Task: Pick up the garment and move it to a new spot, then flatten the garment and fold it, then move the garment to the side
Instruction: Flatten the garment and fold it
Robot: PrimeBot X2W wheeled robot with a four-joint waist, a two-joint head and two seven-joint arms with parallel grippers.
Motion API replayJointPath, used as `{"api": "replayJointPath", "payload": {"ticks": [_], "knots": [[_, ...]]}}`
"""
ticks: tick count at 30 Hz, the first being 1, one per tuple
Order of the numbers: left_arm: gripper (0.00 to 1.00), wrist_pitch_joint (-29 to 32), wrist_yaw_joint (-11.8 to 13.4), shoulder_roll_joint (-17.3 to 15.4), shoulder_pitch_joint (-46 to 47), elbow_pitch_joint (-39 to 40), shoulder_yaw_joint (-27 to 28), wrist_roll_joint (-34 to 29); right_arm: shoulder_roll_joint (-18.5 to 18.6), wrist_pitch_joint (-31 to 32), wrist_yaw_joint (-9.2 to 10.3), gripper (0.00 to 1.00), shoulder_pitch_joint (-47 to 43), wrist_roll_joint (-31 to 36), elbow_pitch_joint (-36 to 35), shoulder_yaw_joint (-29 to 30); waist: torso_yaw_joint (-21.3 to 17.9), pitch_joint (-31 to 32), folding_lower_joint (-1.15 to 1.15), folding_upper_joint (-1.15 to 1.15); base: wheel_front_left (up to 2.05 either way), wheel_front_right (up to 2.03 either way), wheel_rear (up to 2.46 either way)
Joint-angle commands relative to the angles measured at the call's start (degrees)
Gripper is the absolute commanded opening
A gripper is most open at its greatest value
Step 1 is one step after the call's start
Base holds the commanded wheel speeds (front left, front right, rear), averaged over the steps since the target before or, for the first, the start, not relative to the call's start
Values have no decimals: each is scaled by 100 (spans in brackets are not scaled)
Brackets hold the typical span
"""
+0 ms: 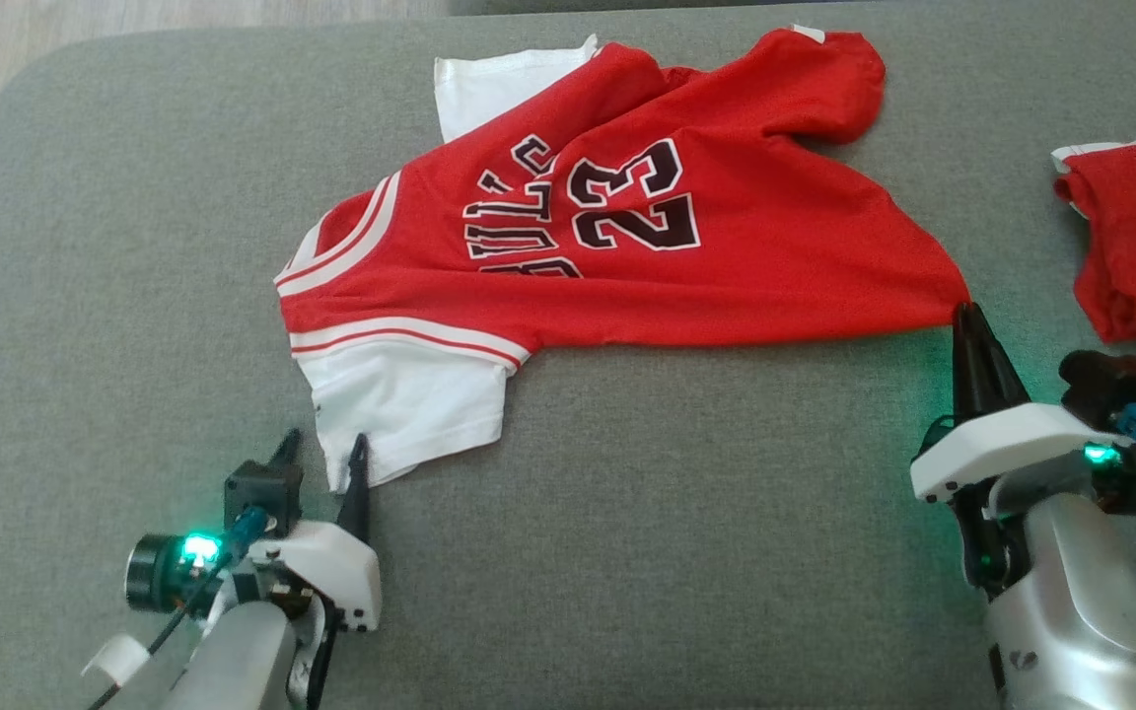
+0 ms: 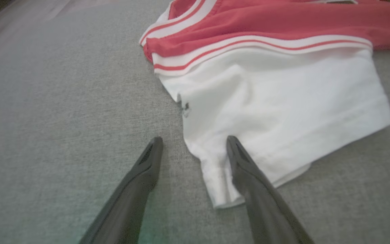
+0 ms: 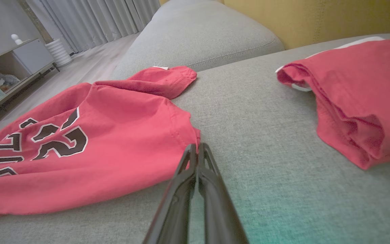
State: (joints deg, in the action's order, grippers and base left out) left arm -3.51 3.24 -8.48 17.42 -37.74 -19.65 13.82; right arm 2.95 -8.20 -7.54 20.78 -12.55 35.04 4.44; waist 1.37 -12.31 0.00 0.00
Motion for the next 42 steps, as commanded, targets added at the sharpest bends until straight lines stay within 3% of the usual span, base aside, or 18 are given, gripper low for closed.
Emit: {"api": "replayJointPath", "payload": {"ticks": [1,5,12,25,32,42], "knots": [[0,195,-124,-118,34,-76,16,52,-7,27,5,0,-21,-15,-264,-121,-19,-11,0,0,0,0,0],[0,93,-203,-121,43,24,-17,78,-7,44,5,0,-58,-54,-354,-124,-36,16,0,0,0,0,0],[0,-718,-97,-192,150,607,4,-22,-7,30,5,0,-130,-86,-505,-120,-63,213,0,0,0,0,0],[0,-1121,-145,-305,382,2517,524,330,-7,207,5,0,159,-323,-1132,-368,-126,724,0,0,0,0,0],[0,-1108,-135,-469,1006,3724,971,578,1,464,5,0,669,-362,-1993,-343,-228,1104,0,0,0,0,0],[0,-668,100,-811,1693,5557,1533,728,231,1242,5,0,856,-343,-4044,-415,-452,1294,0,0,0,0,0]]}}
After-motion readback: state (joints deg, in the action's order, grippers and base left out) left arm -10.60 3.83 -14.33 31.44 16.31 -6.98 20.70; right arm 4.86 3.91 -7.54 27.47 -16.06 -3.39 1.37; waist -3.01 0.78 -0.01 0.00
